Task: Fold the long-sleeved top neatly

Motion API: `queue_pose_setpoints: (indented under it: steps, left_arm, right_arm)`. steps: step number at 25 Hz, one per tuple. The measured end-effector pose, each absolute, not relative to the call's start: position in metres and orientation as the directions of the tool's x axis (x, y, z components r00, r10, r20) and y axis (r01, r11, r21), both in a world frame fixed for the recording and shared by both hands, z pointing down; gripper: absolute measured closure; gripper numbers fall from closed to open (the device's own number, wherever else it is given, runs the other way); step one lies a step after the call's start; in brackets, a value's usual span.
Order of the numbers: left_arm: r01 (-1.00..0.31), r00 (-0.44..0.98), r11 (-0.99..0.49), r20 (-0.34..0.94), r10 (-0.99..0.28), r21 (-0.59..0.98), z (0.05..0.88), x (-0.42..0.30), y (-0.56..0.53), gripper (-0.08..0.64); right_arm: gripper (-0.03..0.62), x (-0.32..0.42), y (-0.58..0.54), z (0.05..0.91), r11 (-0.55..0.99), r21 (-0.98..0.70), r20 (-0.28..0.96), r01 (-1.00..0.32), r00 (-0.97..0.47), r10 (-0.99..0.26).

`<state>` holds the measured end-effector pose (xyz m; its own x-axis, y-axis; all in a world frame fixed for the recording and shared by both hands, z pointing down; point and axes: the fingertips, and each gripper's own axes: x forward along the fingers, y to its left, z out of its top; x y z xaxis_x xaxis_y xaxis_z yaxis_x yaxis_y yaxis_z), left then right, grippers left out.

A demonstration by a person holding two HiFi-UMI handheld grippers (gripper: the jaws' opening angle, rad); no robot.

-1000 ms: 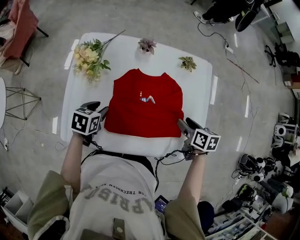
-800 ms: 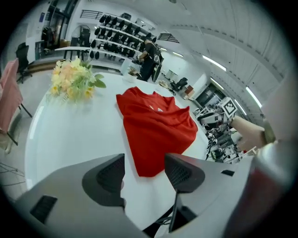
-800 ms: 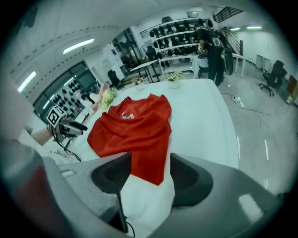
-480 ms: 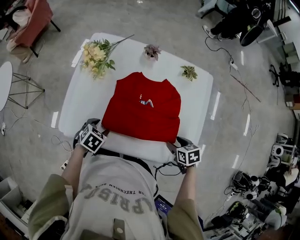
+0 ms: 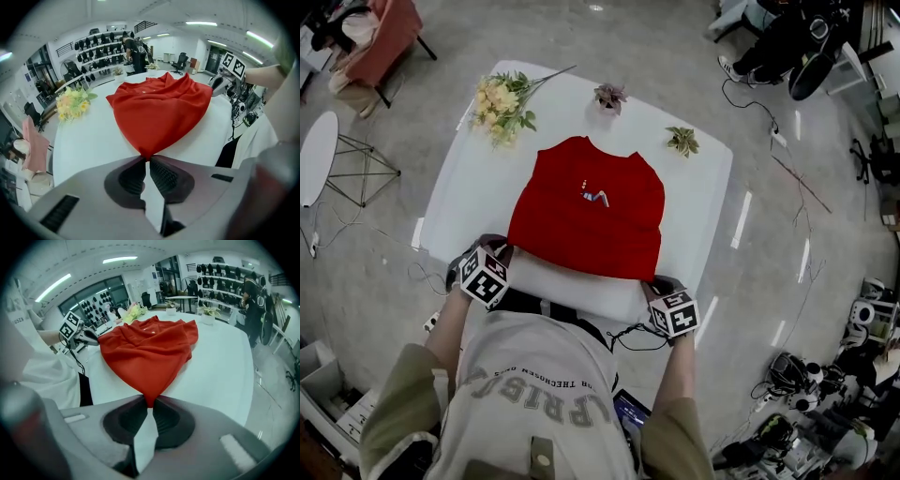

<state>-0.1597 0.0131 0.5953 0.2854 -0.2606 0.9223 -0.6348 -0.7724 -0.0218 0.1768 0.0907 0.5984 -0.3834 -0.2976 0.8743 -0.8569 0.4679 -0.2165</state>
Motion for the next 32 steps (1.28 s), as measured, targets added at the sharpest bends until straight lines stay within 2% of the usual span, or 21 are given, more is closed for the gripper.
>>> queue_pose_setpoints:
  steps: [5,11,17,24,32]
  left_arm:
    - [-0.631,0.361,-0.775,0.892,-0.272,0.019,0.552,-0.167,0.035,0.526]
    - [-0.615,0.408,-0.783,0.887,-0.216,0.092,0.526,-0.173,0.072,0.526]
    - [-0.649,0.458,-0.756,0.835,-0.305,0.080,0.486,-0.168,0.030,0.526]
    - [-0.682,0.430,-0.731,0.810,-0.399,0.002,0.478,-0.152,-0.077,0.526]
    - [-0.712,0.341,-0.702,0.869,-0.358,-0.010,0.525,-0.129,-0.179,0.526]
  right_arm:
    - [0.558,0.175,0.113,0.556,0.518,-0.263,0.833,-0.814,-0.462,-0.304]
    - [0.558,0.166,0.149,0.535,0.573,-0.314,0.831,-0.757,-0.512,-0.220]
    - [0.558,0.172,0.104,0.485,0.548,-0.310,0.765,-0.777,-0.546,-0.341]
    - [0.557,0.195,0.003,0.467,0.416,-0.376,0.717,-0.828,-0.544,-0.435]
    - [0.557,0.216,-0.087,0.520,0.194,-0.350,0.828,-0.917,-0.399,-0.393]
